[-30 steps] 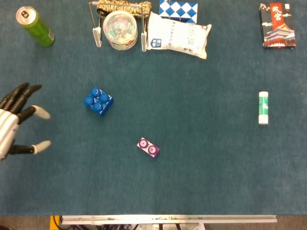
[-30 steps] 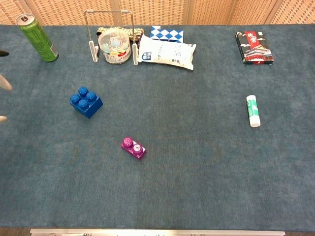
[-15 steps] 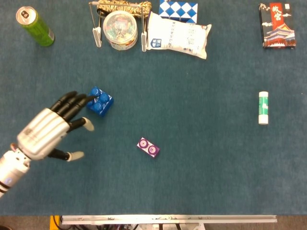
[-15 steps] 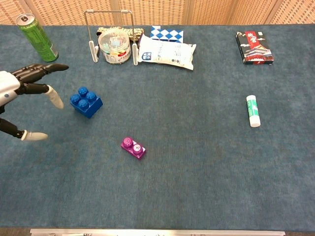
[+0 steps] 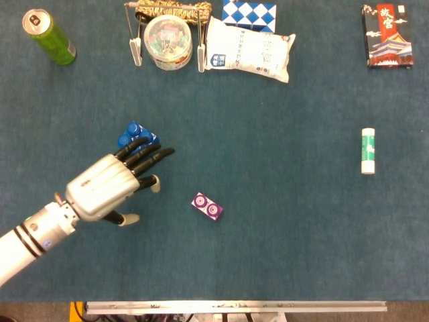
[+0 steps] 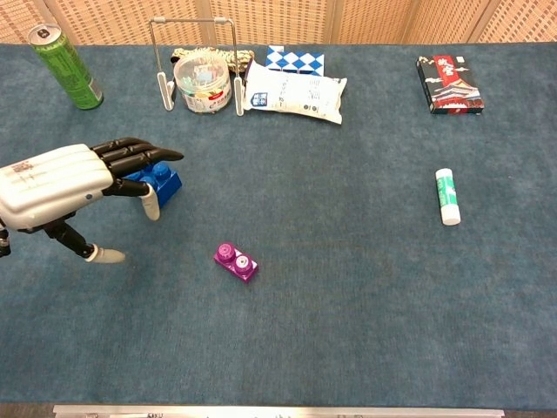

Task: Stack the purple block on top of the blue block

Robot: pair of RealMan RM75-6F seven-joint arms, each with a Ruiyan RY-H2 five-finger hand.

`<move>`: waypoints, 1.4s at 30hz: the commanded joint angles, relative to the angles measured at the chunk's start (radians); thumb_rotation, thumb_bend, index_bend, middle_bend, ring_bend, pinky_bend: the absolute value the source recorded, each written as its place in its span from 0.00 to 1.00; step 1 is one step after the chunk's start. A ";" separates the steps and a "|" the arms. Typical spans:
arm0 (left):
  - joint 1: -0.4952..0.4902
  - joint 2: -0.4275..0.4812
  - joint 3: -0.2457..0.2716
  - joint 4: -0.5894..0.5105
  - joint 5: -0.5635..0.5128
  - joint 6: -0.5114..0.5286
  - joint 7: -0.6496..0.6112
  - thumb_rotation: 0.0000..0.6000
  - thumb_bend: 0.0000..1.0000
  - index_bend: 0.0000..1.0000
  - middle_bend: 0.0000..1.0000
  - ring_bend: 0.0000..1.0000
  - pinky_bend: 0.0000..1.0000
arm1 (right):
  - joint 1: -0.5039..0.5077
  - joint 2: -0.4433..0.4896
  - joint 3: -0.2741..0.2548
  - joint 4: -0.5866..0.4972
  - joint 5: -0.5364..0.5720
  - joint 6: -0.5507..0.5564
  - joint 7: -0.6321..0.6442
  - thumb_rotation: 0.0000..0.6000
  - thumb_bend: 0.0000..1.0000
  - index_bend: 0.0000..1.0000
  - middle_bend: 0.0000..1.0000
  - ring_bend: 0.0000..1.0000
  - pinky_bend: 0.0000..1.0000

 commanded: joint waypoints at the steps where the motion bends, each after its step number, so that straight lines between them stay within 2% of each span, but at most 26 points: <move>1: -0.029 -0.019 -0.019 -0.032 -0.034 -0.051 0.066 1.00 0.16 0.40 0.00 0.00 0.03 | -0.006 0.005 0.001 -0.002 -0.003 0.008 0.007 1.00 0.00 0.30 0.27 0.15 0.24; 7: -0.062 -0.050 -0.045 -0.061 -0.091 -0.111 0.157 1.00 0.17 0.41 0.00 0.00 0.03 | -0.012 0.015 0.007 -0.003 -0.001 0.016 0.025 1.00 0.00 0.30 0.27 0.15 0.24; 20: -0.091 -0.124 -0.060 -0.069 -0.180 -0.175 0.304 1.00 0.17 0.43 0.00 0.00 0.03 | -0.030 0.034 0.019 -0.005 0.003 0.044 0.056 1.00 0.00 0.30 0.27 0.15 0.24; 32: -0.110 -0.161 -0.090 -0.141 -0.386 -0.275 0.536 1.00 0.17 0.46 0.00 0.00 0.03 | -0.049 0.054 0.030 -0.016 0.018 0.068 0.068 1.00 0.00 0.30 0.27 0.15 0.24; 42: -0.116 -0.198 -0.098 -0.174 -0.542 -0.276 0.661 1.00 0.17 0.46 0.00 0.00 0.03 | -0.074 0.080 0.043 -0.025 0.036 0.103 0.089 1.00 0.00 0.30 0.27 0.15 0.24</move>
